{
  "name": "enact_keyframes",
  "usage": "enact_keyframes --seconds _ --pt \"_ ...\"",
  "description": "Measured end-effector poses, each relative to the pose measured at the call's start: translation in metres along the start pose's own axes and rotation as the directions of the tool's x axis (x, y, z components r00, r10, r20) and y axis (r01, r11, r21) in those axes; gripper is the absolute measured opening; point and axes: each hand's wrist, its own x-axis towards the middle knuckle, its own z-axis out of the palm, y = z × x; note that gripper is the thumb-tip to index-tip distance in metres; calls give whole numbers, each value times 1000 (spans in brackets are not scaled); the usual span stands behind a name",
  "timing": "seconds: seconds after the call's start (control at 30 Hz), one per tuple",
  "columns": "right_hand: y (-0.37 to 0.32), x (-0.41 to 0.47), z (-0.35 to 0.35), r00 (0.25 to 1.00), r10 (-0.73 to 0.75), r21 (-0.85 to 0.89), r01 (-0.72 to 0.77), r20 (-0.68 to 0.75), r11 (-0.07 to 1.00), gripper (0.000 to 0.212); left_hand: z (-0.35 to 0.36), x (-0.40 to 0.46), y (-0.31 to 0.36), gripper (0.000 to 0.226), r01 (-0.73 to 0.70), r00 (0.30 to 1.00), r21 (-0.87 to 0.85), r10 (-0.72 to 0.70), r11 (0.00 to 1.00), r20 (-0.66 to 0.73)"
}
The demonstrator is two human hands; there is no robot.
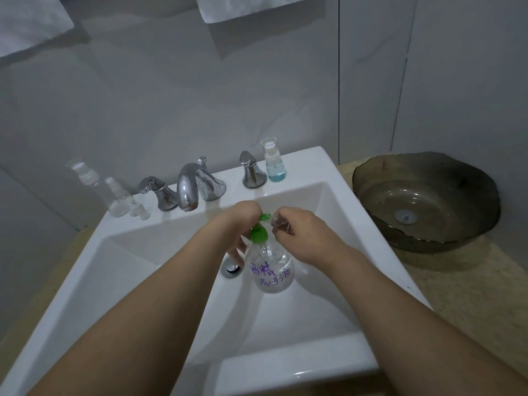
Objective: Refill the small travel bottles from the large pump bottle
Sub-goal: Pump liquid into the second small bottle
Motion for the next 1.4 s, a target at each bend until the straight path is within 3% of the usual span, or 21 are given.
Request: enact_keyframes --seconds 0.3,0.77,1.2,1.4 --pt "3 1 2 1000 2 -33 -2 20 999 17 12 7 -2 38 -41 991 21 44 999 -127" --pt "-2 0 -2 1000 -22 -37 22 -10 999 14 -11 -10 6 52 -8 997 -72 14 997 75" --pt "1 0 0 1000 4 -47 -3 27 999 16 16 -10 4 32 11 990 -50 -18 999 -143" --pt "2 0 1 1000 1 -56 1 26 998 17 17 -11 3 30 18 991 -77 -28 997 -128"
